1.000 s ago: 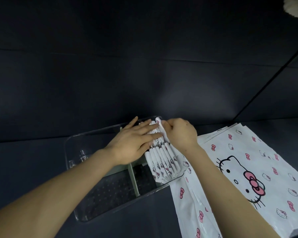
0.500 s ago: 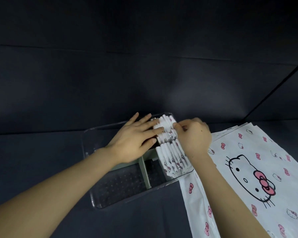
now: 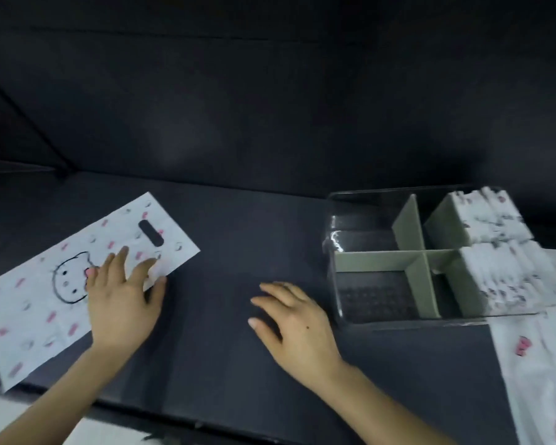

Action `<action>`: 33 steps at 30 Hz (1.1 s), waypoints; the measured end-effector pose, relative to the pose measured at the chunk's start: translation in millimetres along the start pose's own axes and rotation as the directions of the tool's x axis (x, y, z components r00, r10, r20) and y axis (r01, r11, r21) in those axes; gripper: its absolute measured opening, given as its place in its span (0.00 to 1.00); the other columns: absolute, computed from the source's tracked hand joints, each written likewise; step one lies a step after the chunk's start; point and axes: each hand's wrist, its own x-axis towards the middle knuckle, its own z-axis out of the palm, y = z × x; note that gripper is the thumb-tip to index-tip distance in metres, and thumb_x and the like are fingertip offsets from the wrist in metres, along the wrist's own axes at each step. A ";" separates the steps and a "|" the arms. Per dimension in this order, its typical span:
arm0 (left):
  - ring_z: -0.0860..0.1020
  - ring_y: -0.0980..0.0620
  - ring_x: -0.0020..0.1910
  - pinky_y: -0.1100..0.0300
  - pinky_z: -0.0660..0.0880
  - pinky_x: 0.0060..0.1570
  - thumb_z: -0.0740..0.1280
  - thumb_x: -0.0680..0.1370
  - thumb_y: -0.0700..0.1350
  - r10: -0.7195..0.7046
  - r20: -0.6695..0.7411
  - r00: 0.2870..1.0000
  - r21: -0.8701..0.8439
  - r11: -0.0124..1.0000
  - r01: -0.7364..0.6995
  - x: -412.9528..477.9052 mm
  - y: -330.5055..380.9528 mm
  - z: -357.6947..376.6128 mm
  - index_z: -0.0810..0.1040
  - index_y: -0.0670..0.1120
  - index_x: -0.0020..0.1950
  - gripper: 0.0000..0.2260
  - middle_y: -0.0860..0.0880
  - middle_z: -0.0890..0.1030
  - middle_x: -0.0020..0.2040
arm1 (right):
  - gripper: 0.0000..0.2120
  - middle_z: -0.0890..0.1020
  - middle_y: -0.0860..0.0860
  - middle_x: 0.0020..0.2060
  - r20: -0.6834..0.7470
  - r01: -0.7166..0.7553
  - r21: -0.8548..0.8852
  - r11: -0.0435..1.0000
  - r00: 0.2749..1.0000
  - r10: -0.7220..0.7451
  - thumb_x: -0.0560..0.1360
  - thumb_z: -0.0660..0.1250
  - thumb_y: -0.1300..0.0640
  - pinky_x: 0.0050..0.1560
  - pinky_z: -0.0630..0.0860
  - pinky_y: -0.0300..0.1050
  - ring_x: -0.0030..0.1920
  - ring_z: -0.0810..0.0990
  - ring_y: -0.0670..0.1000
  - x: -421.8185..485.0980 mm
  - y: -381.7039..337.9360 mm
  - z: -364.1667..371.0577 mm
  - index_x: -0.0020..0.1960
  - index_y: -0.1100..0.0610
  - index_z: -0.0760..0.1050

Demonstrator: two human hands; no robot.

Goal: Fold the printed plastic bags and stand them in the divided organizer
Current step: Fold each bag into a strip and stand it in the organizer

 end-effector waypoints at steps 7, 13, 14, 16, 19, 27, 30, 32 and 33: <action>0.47 0.38 0.77 0.43 0.43 0.73 0.41 0.76 0.69 -0.215 0.295 0.931 0.065 0.977 0.205 -10.9 -37.0 24.0 0.54 0.58 0.78 0.32 0.41 0.49 0.79 | 0.24 0.72 0.54 0.70 0.277 0.077 -0.279 0.957 0.961 0.004 0.79 0.52 0.43 0.69 0.57 0.56 0.71 0.68 0.54 -1.7 19.1 37.6 0.69 0.52 0.71; 0.51 0.43 0.77 0.50 0.42 0.75 0.48 0.80 0.66 0.389 0.246 0.888 -0.273 0.907 -0.322 -33.9 -49.8 19.5 0.65 0.60 0.73 0.24 0.48 0.54 0.78 | 0.28 0.68 0.54 0.72 0.141 0.028 -0.086 0.996 0.990 -0.016 0.77 0.57 0.39 0.72 0.56 0.52 0.72 0.65 0.52 9.2 21.7 29.2 0.73 0.51 0.64; 0.51 0.45 0.78 0.50 0.43 0.75 0.51 0.80 0.65 0.458 0.234 0.857 -0.341 0.865 -0.369 -37.1 -50.3 18.3 0.67 0.61 0.71 0.22 0.49 0.55 0.78 | 0.28 0.68 0.54 0.72 0.151 0.079 -0.074 0.994 0.986 -0.067 0.76 0.57 0.38 0.72 0.56 0.53 0.72 0.64 0.53 11.9 22.2 27.4 0.72 0.50 0.66; 0.51 0.49 0.78 0.51 0.44 0.75 0.58 0.78 0.64 0.570 0.225 0.790 -0.471 0.774 -0.424 -39.4 -48.5 16.3 0.71 0.62 0.69 0.20 0.51 0.58 0.78 | 0.26 0.69 0.53 0.71 0.209 0.148 -0.018 0.989 0.968 -0.141 0.75 0.58 0.37 0.73 0.55 0.54 0.73 0.63 0.53 14.3 24.9 26.2 0.67 0.50 0.73; 0.51 0.51 0.78 0.53 0.43 0.75 0.65 0.74 0.61 0.661 0.243 0.710 -0.564 0.692 -0.452 -37.4 -42.6 17.1 0.75 0.61 0.65 0.20 0.52 0.60 0.77 | 0.24 0.74 0.50 0.67 0.269 0.096 0.133 0.986 0.955 -0.129 0.74 0.58 0.34 0.74 0.54 0.49 0.71 0.66 0.49 7.5 30.4 28.9 0.58 0.49 0.81; 0.55 0.52 0.77 0.54 0.48 0.76 0.68 0.71 0.61 0.555 0.194 0.809 -0.690 0.663 -0.289 -46.8 -21.5 9.0 0.76 0.53 0.66 0.25 0.53 0.66 0.74 | 0.13 0.83 0.46 0.35 0.064 0.145 0.044 0.988 0.987 -0.147 0.74 0.66 0.49 0.43 0.74 0.43 0.36 0.80 0.50 -4.4 12.8 15.1 0.36 0.55 0.83; 0.55 0.54 0.77 0.53 0.48 0.75 0.69 0.71 0.61 0.561 0.240 0.792 -0.742 0.632 -0.223 -65.0 -25.9 -0.1 0.74 0.54 0.69 0.27 0.55 0.66 0.74 | 0.14 0.78 0.46 0.26 0.173 -0.174 0.051 0.983 0.971 0.163 0.73 0.67 0.46 0.32 0.69 0.40 0.29 0.75 0.46 -4.1 -6.7 -13.3 0.32 0.52 0.80; 0.56 0.55 0.77 0.53 0.48 0.75 0.69 0.71 0.62 0.585 0.277 0.763 -0.759 0.620 -0.200 -73.5 -28.4 -4.1 0.70 0.57 0.71 0.29 0.55 0.67 0.73 | 0.11 0.78 0.49 0.27 0.380 -0.442 0.165 0.882 0.853 0.357 0.72 0.71 0.48 0.35 0.70 0.45 0.29 0.74 0.44 2.0 -13.5 -29.0 0.33 0.53 0.80; 0.56 0.55 0.76 0.54 0.48 0.76 0.69 0.71 0.63 0.580 0.293 0.760 -0.759 0.625 -0.184 -74.7 -28.3 -4.3 0.68 0.60 0.72 0.30 0.56 0.68 0.73 | 0.11 0.79 0.51 0.27 0.482 -0.539 0.240 0.807 0.788 0.383 0.71 0.72 0.50 0.36 0.69 0.45 0.30 0.73 0.45 7.8 -16.4 -37.4 0.33 0.54 0.81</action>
